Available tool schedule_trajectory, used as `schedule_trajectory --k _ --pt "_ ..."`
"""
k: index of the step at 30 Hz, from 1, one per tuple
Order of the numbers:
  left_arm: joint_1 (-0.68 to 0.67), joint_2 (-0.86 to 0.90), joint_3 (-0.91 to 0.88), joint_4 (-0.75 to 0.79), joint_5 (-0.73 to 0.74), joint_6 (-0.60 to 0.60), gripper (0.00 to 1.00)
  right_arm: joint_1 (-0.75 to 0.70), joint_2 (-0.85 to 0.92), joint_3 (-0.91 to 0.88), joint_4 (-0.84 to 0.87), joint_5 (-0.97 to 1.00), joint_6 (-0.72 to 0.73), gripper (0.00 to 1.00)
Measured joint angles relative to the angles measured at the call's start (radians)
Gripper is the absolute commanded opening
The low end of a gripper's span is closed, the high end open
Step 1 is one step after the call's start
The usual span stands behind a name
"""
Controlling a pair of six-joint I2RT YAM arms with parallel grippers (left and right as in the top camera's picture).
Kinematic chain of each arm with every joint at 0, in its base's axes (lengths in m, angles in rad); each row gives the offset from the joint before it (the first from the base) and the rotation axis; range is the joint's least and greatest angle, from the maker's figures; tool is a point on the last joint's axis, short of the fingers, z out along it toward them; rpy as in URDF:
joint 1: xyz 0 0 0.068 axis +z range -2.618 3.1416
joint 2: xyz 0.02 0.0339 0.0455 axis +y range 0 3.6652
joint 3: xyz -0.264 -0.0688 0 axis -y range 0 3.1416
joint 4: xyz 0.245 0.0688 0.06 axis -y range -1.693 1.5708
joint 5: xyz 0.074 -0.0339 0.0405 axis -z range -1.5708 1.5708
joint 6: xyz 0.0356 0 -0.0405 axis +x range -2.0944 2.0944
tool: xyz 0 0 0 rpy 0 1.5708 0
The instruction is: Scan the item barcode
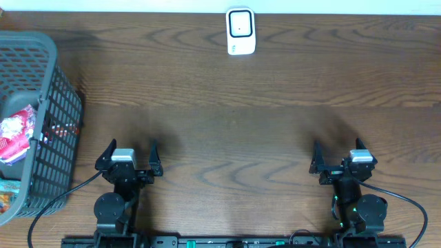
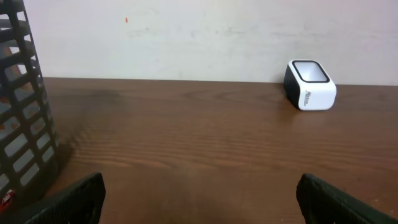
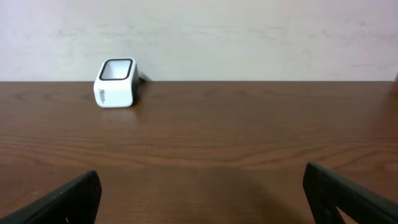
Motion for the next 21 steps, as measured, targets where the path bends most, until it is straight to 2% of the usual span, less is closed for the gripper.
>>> schedule_trajectory --k 9,15,21 --pt "0.0 0.0 0.0 0.0 0.003 -0.006 0.98 0.0 0.0 0.0 0.0 0.0 0.0 0.99" --pt "0.0 0.0 0.002 0.003 0.048 -0.144 0.98 0.0 0.0 0.0 0.0 0.0 0.0 0.99" --pt "0.0 0.0 0.003 0.017 0.082 -0.214 0.98 0.0 0.0 0.0 0.0 0.0 0.0 0.99"
